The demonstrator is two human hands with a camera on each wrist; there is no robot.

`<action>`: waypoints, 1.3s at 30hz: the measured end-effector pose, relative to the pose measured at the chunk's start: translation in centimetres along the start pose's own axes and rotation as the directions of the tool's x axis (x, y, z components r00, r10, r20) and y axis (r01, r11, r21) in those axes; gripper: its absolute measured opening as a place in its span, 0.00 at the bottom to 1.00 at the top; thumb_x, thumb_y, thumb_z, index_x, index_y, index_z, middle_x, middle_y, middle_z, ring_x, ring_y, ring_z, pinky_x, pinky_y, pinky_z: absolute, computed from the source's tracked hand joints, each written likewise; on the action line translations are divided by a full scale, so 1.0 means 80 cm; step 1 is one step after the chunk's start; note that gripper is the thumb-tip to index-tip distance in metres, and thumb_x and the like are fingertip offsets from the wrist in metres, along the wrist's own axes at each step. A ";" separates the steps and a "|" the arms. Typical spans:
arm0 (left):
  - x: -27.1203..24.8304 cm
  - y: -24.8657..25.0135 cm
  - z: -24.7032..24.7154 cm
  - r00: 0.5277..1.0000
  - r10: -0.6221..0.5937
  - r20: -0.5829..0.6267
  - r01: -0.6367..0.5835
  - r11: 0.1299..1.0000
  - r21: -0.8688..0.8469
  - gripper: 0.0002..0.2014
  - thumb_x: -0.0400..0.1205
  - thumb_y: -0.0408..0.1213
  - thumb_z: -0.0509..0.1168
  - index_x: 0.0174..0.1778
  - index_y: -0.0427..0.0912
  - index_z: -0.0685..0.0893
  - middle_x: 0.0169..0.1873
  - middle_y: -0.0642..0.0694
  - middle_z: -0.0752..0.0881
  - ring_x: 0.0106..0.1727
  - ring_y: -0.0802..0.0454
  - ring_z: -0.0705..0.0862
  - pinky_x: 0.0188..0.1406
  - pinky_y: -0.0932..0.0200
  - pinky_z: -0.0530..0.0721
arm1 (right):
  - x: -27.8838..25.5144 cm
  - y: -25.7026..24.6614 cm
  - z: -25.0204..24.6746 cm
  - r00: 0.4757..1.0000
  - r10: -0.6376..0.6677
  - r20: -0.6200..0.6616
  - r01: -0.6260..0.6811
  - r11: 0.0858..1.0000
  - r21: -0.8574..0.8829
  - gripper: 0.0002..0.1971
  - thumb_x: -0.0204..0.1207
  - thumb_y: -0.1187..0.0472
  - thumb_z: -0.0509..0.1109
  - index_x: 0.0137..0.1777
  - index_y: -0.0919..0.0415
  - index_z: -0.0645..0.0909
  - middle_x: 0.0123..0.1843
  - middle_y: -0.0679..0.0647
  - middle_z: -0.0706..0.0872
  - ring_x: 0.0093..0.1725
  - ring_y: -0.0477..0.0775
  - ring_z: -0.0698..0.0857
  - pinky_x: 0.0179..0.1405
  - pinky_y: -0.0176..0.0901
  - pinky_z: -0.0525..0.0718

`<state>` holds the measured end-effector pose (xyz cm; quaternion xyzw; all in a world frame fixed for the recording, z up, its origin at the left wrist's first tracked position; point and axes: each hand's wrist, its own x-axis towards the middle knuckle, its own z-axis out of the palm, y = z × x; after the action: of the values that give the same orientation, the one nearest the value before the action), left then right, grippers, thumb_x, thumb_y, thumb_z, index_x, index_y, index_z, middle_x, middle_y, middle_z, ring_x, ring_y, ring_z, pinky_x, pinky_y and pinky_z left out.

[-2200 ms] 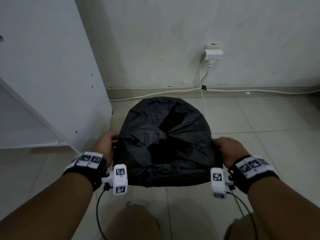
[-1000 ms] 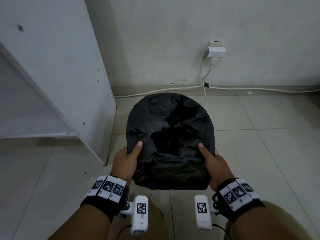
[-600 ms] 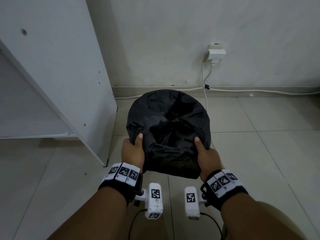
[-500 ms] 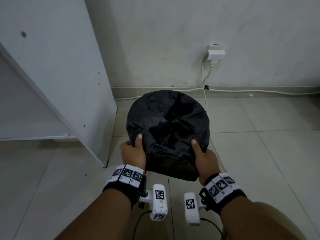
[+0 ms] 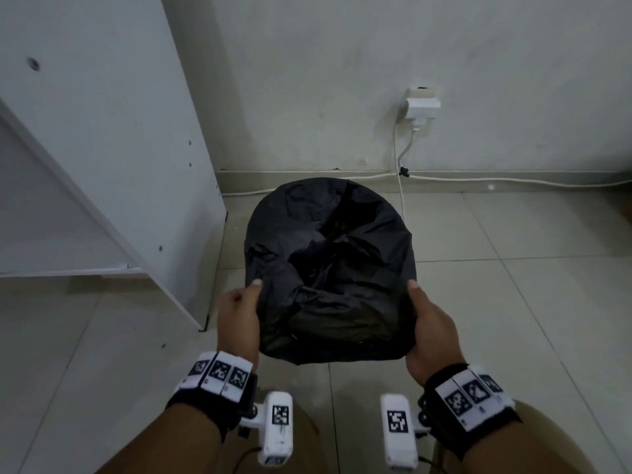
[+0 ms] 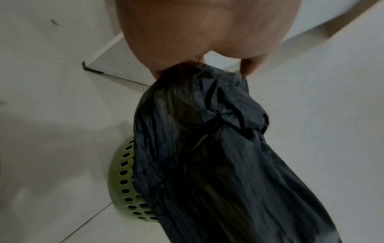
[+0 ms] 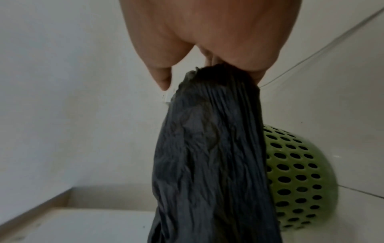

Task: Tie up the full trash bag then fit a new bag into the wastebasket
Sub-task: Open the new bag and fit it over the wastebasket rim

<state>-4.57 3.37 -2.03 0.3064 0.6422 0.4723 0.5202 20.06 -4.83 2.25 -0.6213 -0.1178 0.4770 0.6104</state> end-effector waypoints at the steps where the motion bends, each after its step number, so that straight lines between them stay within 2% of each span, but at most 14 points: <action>1: -0.005 -0.002 0.001 0.997 0.047 0.054 -0.051 0.996 0.072 0.26 0.70 0.63 0.70 0.50 0.43 0.85 0.48 0.41 0.90 0.51 0.41 0.90 0.55 0.37 0.88 | -0.003 0.003 0.004 1.000 -0.021 0.018 0.022 0.998 -0.065 0.16 0.80 0.52 0.72 0.50 0.68 0.89 0.46 0.61 0.94 0.47 0.62 0.93 0.48 0.55 0.90; 3: -0.013 -0.004 0.004 0.979 0.152 0.139 -0.183 0.951 0.248 0.25 0.76 0.62 0.68 0.52 0.43 0.84 0.46 0.45 0.89 0.49 0.46 0.88 0.50 0.45 0.87 | -0.007 0.014 0.010 0.994 -0.095 0.048 0.104 0.965 -0.239 0.14 0.80 0.54 0.73 0.47 0.66 0.89 0.43 0.60 0.94 0.46 0.62 0.93 0.47 0.57 0.91; 5: -0.020 -0.004 0.011 0.969 0.187 0.163 -0.228 0.928 0.294 0.20 0.82 0.57 0.66 0.51 0.41 0.84 0.44 0.47 0.88 0.48 0.48 0.87 0.47 0.49 0.86 | -0.006 0.031 0.014 0.986 -0.137 0.091 0.159 0.933 -0.322 0.10 0.82 0.59 0.71 0.46 0.64 0.89 0.43 0.59 0.94 0.47 0.63 0.92 0.48 0.58 0.91; 11: -0.034 0.003 0.027 0.971 0.119 0.207 -0.183 0.928 0.325 0.23 0.87 0.55 0.58 0.43 0.39 0.86 0.39 0.45 0.89 0.43 0.47 0.88 0.45 0.49 0.86 | -0.002 0.044 0.021 0.984 -0.090 0.152 0.136 0.935 -0.328 0.10 0.81 0.69 0.66 0.47 0.63 0.90 0.46 0.60 0.94 0.49 0.64 0.92 0.52 0.60 0.89; 14: -0.036 0.004 0.040 0.962 0.110 0.249 -0.194 0.919 0.343 0.23 0.87 0.56 0.56 0.46 0.42 0.87 0.44 0.44 0.89 0.46 0.45 0.88 0.50 0.48 0.87 | 0.008 0.044 0.024 0.982 -0.067 0.174 0.119 0.943 -0.309 0.12 0.81 0.71 0.65 0.53 0.62 0.90 0.50 0.60 0.94 0.52 0.63 0.91 0.56 0.61 0.89; 17: -0.027 -0.002 0.049 0.952 0.051 0.302 -0.172 0.904 0.391 0.29 0.86 0.62 0.53 0.52 0.39 0.87 0.47 0.42 0.89 0.46 0.45 0.87 0.46 0.52 0.86 | 0.015 0.043 0.029 0.974 -0.022 0.225 0.089 0.952 -0.293 0.13 0.82 0.68 0.64 0.59 0.58 0.88 0.55 0.59 0.93 0.57 0.62 0.91 0.60 0.61 0.88; 19: -0.022 -0.002 0.053 0.944 -0.009 0.329 -0.129 0.909 0.395 0.34 0.82 0.68 0.52 0.55 0.40 0.88 0.50 0.41 0.90 0.50 0.41 0.88 0.55 0.45 0.87 | 0.016 0.042 0.030 0.968 0.014 0.251 0.058 0.960 -0.276 0.13 0.83 0.66 0.64 0.62 0.57 0.87 0.57 0.59 0.92 0.58 0.62 0.90 0.62 0.61 0.87; 22: -0.020 0.002 0.057 0.950 -0.084 0.300 -0.005 0.959 0.283 0.30 0.84 0.64 0.54 0.58 0.41 0.88 0.52 0.41 0.91 0.54 0.40 0.88 0.63 0.39 0.84 | 0.014 0.043 0.029 0.965 0.022 0.260 0.032 0.979 -0.204 0.14 0.85 0.66 0.63 0.65 0.59 0.86 0.59 0.60 0.92 0.59 0.61 0.90 0.62 0.59 0.87; 26: -0.023 -0.002 0.055 0.935 -0.205 0.289 0.213 0.977 0.001 0.23 0.83 0.58 0.59 0.53 0.45 0.91 0.52 0.42 0.93 0.55 0.40 0.90 0.63 0.40 0.85 | 0.021 0.057 0.022 0.993 0.017 0.117 -0.014 0.999 -0.032 0.17 0.83 0.64 0.66 0.72 0.61 0.79 0.64 0.62 0.89 0.61 0.64 0.89 0.64 0.63 0.85; 30: -0.028 -0.010 0.049 0.967 -0.189 0.169 0.212 0.969 -0.130 0.15 0.86 0.33 0.56 0.53 0.31 0.87 0.50 0.29 0.90 0.53 0.34 0.89 0.55 0.45 0.83 | 0.024 0.074 0.014 0.979 0.065 -0.191 -0.070 0.997 -0.023 0.39 0.67 0.42 0.76 0.77 0.57 0.73 0.66 0.57 0.86 0.61 0.62 0.88 0.63 0.64 0.86; 32: -0.029 -0.015 0.047 0.974 -0.208 0.093 0.223 0.954 -0.200 0.18 0.82 0.30 0.59 0.65 0.26 0.80 0.56 0.24 0.86 0.54 0.34 0.87 0.54 0.46 0.83 | 0.018 0.074 0.014 0.973 0.015 -0.231 -0.032 0.997 -0.068 0.37 0.66 0.36 0.73 0.71 0.58 0.79 0.63 0.58 0.88 0.59 0.60 0.89 0.61 0.61 0.88; 34: -0.025 -0.025 0.044 0.972 -0.235 -0.001 0.228 0.944 -0.239 0.24 0.80 0.34 0.62 0.72 0.28 0.74 0.60 0.26 0.84 0.58 0.34 0.86 0.60 0.43 0.84 | 0.005 0.070 0.015 0.969 -0.109 -0.221 0.064 0.978 -0.199 0.25 0.74 0.44 0.71 0.64 0.59 0.84 0.58 0.55 0.89 0.56 0.57 0.89 0.57 0.52 0.88; 36: -0.027 -0.030 0.043 0.992 -0.121 -0.016 0.119 0.987 -0.108 0.17 0.80 0.36 0.63 0.61 0.31 0.83 0.54 0.32 0.89 0.55 0.33 0.88 0.61 0.36 0.86 | -0.008 0.066 0.016 0.941 -0.303 -0.149 0.214 0.877 -0.431 0.11 0.81 0.58 0.68 0.60 0.59 0.86 0.51 0.53 0.89 0.52 0.55 0.88 0.51 0.47 0.85; 39: -0.040 -0.027 0.045 0.998 0.057 0.037 -0.063 0.978 0.198 0.08 0.83 0.36 0.65 0.52 0.39 0.87 0.47 0.42 0.90 0.50 0.42 0.88 0.57 0.43 0.87 | -0.016 0.067 0.024 0.917 -0.395 0.063 0.340 0.686 -0.643 0.11 0.80 0.67 0.66 0.52 0.55 0.89 0.44 0.50 0.89 0.45 0.51 0.86 0.46 0.44 0.83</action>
<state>-0.07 0.81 -2.89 0.3837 0.6684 0.4164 0.4824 15.67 -5.74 -1.48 -0.7742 -0.3709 0.2501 0.4478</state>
